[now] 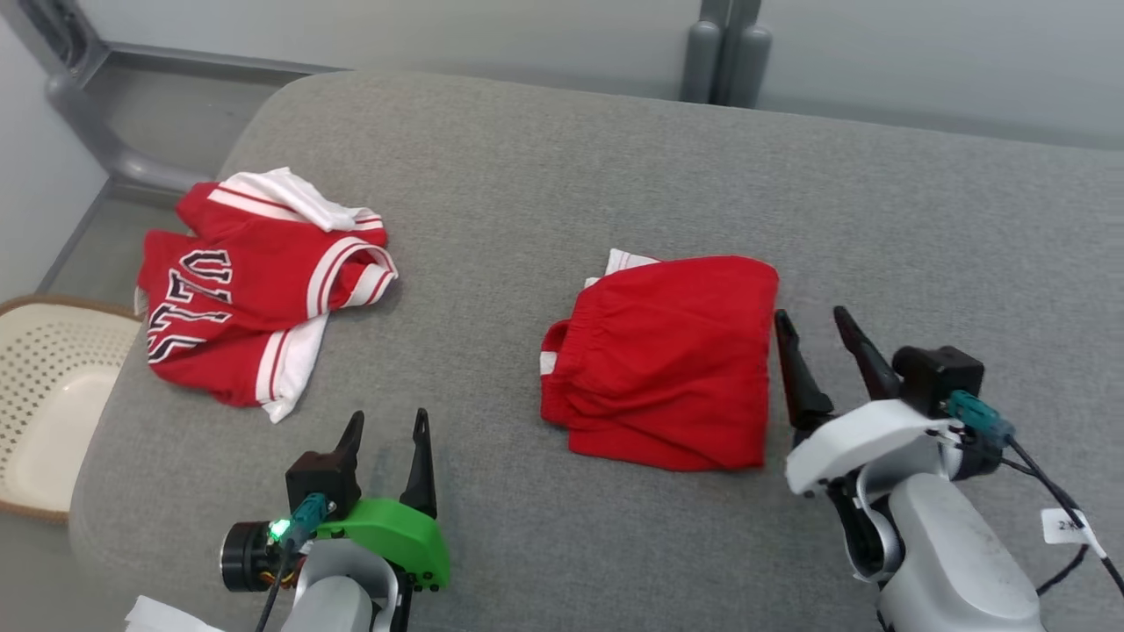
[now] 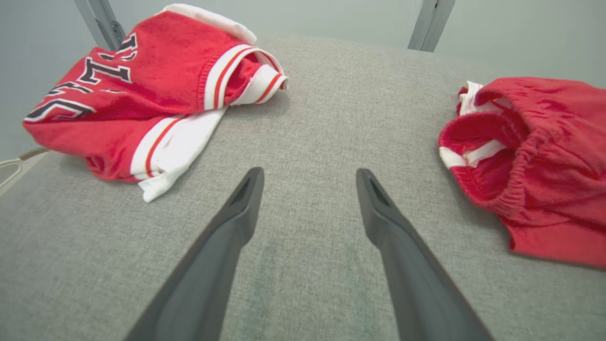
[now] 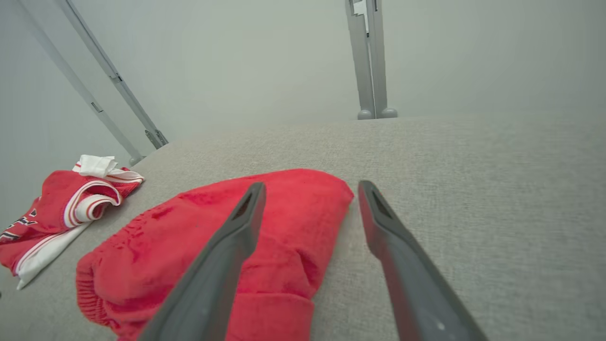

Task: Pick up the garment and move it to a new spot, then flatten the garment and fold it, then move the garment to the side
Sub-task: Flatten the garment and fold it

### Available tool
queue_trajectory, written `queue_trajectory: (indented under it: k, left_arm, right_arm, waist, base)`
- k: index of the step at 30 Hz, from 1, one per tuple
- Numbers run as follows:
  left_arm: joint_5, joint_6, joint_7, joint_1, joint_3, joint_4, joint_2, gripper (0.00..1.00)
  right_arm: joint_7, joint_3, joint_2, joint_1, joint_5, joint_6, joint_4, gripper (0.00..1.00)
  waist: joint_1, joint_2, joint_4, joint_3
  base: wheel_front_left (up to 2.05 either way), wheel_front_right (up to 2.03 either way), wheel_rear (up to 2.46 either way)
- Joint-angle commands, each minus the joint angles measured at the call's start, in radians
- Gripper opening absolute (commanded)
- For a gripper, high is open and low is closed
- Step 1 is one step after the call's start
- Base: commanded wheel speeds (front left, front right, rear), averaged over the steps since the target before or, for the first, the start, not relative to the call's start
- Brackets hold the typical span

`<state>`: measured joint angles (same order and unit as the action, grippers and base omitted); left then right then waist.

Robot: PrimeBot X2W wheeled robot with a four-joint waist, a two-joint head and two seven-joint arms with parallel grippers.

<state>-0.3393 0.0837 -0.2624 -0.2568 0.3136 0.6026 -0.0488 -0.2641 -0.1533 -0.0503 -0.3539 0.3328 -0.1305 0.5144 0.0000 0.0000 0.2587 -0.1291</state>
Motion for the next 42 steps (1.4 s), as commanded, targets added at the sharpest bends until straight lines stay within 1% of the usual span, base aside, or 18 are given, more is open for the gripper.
queue_trajectory:
  k: [1,4,6,12,22,30,42]
  left_arm:
    - [0.015,0.002,-0.003,0.017,-0.011,-0.011,-0.003,1.00]
    - [0.043,0.005,-0.003,0.033,-0.035,-0.040,-0.004,1.00]
    - [0.069,0.006,-0.003,0.042,-0.049,-0.059,-0.004,1.00]
    - [0.137,0.012,-0.003,0.091,-0.095,-0.109,-0.004,1.00]
    - [0.158,-0.005,-0.003,0.167,-0.141,-0.130,-0.004,1.00]
    - [0.168,-0.012,-0.003,0.209,-0.165,-0.139,-0.004,1.00]
    - [0.149,-0.003,-0.002,0.245,-0.172,-0.169,-0.004,1.00]
  right_arm:
    - [0.000,0.035,-0.001,0.030,-0.029,0.000,-0.013,1.00]
    - [0.000,0.118,-0.001,0.077,-0.088,0.000,-0.046,1.00]
    - [0.000,0.157,-0.001,0.099,-0.125,0.000,-0.065,1.00]
    - [0.000,0.212,-0.001,0.168,-0.137,0.000,-0.088,1.00]
    - [0.000,0.202,-0.001,0.237,-0.161,0.000,-0.101,1.00]
    - [0.000,0.184,-0.001,0.264,-0.141,0.000,-0.097,1.00]
    - [0.000,0.164,-0.001,0.271,-0.111,0.000,-0.089,1.00]
  waist:
    - [0.0000,0.0000,-0.087,0.030]
    - [0.0000,0.0000,-0.124,0.043]
    - [0.0000,0.0000,-0.145,0.051]
    - [0.0000,0.0000,-0.197,0.080]
    - [0.0000,0.0000,-0.237,0.115]
    - [0.0000,0.0000,-0.252,0.133]
    - [0.0000,0.0000,-0.261,0.137]
  base:
    - [0.00,0.00,0.00]
    - [0.00,0.00,0.00]
    - [0.00,0.00,0.00]
    - [0.00,0.00,0.00]
    - [0.00,0.00,0.00]
    - [0.00,0.00,0.00]
    - [0.00,0.00,0.00]
